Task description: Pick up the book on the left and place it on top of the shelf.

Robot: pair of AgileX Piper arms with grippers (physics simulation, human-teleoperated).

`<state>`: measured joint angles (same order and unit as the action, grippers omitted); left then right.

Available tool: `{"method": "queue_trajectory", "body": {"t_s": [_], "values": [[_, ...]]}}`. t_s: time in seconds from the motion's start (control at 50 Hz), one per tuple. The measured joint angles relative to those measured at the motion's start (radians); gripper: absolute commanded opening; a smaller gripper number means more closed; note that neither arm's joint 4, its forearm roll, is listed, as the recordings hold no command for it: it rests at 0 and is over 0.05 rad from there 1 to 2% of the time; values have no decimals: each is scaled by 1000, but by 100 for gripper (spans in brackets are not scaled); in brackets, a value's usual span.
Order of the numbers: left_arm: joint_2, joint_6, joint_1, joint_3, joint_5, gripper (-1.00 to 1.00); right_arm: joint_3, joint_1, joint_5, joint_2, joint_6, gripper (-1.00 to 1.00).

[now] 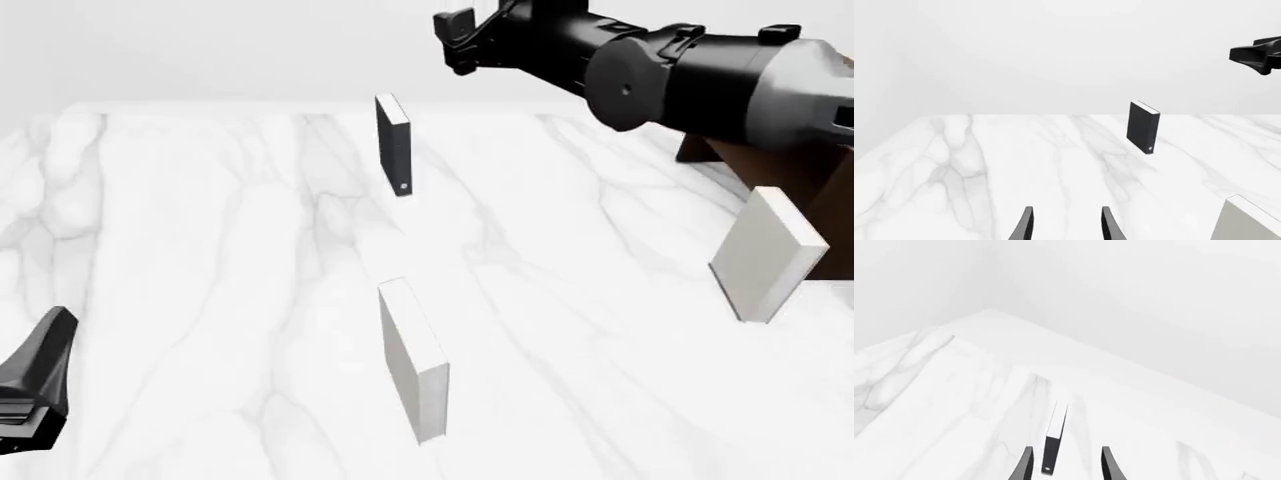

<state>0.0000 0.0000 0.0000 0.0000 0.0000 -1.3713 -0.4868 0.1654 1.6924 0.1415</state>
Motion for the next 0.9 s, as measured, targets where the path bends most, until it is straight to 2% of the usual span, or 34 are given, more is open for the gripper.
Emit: {"method": "queue_trajectory", "body": {"t_s": [0.9], "values": [[0, 0, 0, 0, 0, 100, -168, -14, 19, 237, -34, 100]]}}
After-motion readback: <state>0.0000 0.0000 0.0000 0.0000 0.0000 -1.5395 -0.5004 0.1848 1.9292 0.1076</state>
